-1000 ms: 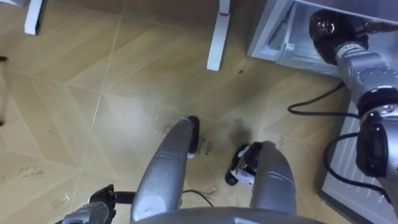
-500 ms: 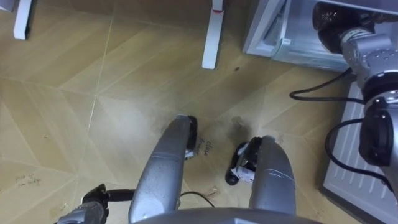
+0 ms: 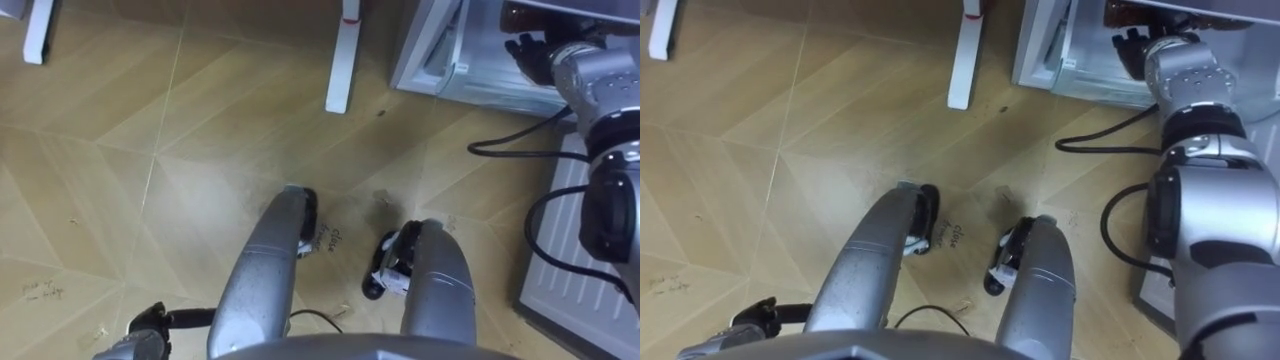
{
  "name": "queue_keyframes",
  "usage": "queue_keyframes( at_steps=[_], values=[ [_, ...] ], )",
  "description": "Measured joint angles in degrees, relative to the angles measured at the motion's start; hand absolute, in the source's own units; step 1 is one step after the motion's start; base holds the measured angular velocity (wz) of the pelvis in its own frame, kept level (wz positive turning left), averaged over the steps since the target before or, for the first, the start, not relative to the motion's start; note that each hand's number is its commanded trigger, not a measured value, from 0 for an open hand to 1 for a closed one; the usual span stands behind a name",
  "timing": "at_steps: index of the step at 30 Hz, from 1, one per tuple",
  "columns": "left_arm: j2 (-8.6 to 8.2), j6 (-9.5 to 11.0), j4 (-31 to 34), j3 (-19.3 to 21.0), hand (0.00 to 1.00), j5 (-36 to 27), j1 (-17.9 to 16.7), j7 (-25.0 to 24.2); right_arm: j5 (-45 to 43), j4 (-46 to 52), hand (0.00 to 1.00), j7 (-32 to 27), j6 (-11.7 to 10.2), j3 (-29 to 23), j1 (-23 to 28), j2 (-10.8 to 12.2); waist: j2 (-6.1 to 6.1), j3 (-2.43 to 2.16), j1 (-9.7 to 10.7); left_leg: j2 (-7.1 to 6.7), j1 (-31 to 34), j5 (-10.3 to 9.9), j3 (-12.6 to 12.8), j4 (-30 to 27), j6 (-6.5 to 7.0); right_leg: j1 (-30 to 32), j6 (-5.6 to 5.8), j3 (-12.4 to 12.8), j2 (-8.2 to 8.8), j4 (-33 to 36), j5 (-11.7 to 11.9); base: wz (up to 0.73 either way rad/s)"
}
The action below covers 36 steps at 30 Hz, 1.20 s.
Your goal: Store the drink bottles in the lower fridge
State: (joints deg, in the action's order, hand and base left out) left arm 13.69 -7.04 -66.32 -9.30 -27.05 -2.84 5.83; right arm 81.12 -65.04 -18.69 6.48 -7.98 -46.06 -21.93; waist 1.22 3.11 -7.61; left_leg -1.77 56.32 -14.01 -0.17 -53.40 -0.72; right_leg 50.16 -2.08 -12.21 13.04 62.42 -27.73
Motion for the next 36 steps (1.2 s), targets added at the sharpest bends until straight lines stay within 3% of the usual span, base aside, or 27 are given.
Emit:
queue_keyframes(
  at_steps=[22,28,31,36],
  values=[
    [0.13,-0.09,-0.02,-0.12,0.00,-0.22,-0.49,1.08,-0.30,-1.63,0.00,0.14,-0.01,0.08,0.07,-0.06,-0.40,-0.03,-0.52,0.07,-2.06,0.01,0.39,0.99,-0.05,-1.55,-0.04,0.39,-0.16,-0.51,-0.06,0.00],
    [0.09,-0.64,0.23,-0.44,0.00,-0.27,-0.48,0.70,0.78,-4.55,0.00,1.54,0.07,0.15,0.60,-0.04,-0.55,0.05,-0.75,0.07,-5.11,0.02,0.31,2.87,-0.09,-4.72,0.01,-0.31,-0.16,-2.49,-0.07,0.00],
    [-0.01,-1.28,0.32,-0.41,0.00,-0.29,-0.37,0.64,1.06,-6.84,0.00,2.30,1.43,0.08,0.73,-0.04,-0.73,0.07,-0.73,0.54,-6.91,0.05,0.23,4.35,-0.12,-6.80,0.14,-0.59,-0.83,-4.73,0.45,-0.04],
    [-0.15,-1.25,0.14,-0.09,0.00,-1.19,-0.13,-0.03,2.09,-7.38,0.00,2.65,2.41,0.43,4.02,-0.02,-0.78,0.03,-0.83,0.97,-13.17,0.57,1.32,10.09,0.30,-12.70,1.21,-0.43,-1.83,-11.20,2.31,-0.10]
  ],
)
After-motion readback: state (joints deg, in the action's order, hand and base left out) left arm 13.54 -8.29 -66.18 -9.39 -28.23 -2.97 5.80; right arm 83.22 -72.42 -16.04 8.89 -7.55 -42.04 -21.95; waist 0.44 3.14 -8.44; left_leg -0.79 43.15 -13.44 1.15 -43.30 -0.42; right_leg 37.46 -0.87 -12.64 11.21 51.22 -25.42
